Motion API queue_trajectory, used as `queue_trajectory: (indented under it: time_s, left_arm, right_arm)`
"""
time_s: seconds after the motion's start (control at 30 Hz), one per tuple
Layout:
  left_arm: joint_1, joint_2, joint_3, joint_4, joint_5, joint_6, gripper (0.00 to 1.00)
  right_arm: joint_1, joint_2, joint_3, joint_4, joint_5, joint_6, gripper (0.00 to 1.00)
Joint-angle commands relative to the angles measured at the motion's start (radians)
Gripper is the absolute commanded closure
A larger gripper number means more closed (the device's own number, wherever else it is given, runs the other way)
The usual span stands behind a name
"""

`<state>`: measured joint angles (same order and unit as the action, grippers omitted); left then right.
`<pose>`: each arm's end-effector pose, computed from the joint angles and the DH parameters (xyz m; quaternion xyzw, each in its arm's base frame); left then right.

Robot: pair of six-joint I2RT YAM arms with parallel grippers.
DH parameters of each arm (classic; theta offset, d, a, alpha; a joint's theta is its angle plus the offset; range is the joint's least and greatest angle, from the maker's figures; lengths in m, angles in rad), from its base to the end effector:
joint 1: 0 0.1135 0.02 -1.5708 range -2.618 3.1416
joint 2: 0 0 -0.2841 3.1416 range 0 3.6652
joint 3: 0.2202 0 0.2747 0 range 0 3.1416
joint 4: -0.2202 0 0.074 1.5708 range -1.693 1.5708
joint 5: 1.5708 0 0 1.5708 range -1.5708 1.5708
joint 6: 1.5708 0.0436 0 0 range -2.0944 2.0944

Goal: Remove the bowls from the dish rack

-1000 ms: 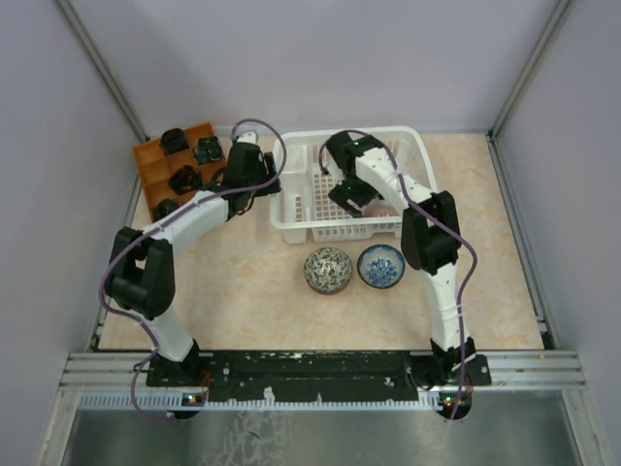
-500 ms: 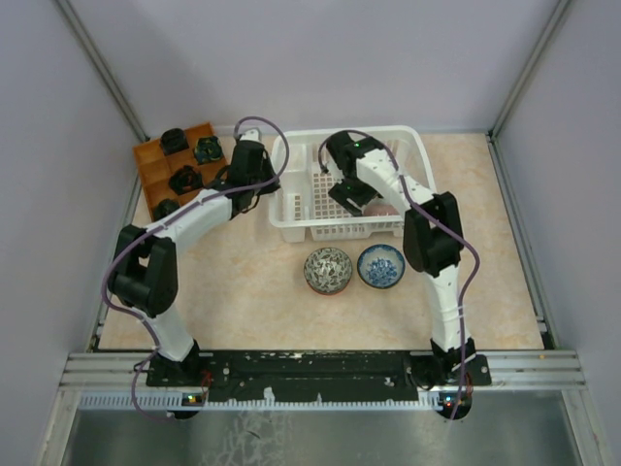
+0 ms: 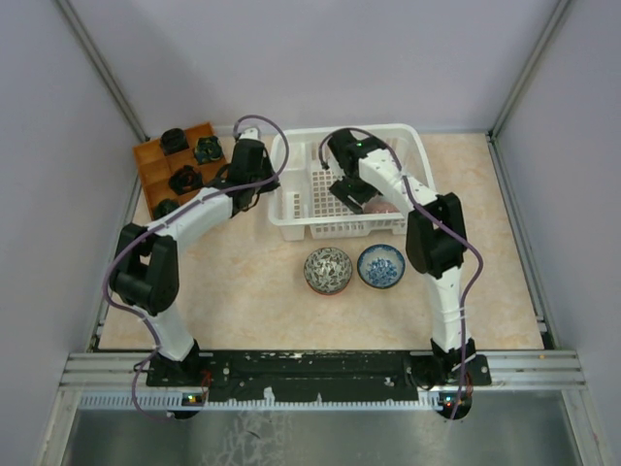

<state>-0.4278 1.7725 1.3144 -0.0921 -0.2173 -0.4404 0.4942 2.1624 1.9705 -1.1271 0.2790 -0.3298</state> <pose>0.4072 -0.1753 0.2662 -0.0584 0.8671 -0.1184 0.4803 0.4299 0.2180 0.2448 -0.3774 0.9072 -0.1273 0.1353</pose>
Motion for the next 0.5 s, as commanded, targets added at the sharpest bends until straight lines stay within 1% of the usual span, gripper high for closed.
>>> queue_trajectory:
  time_s: [0.0,0.47]
  left_arm:
    - [0.031,0.019,0.019,-0.054,-0.054,0.054,1.0]
    - [0.032,0.026,0.024,-0.057,-0.046,0.05,1.0]
  right_arm:
    - [-0.033,-0.095,0.022,0.016,0.058,-0.054,0.56]
    - [-0.074,-0.136,0.06,0.027,-0.068,-0.022,0.56]
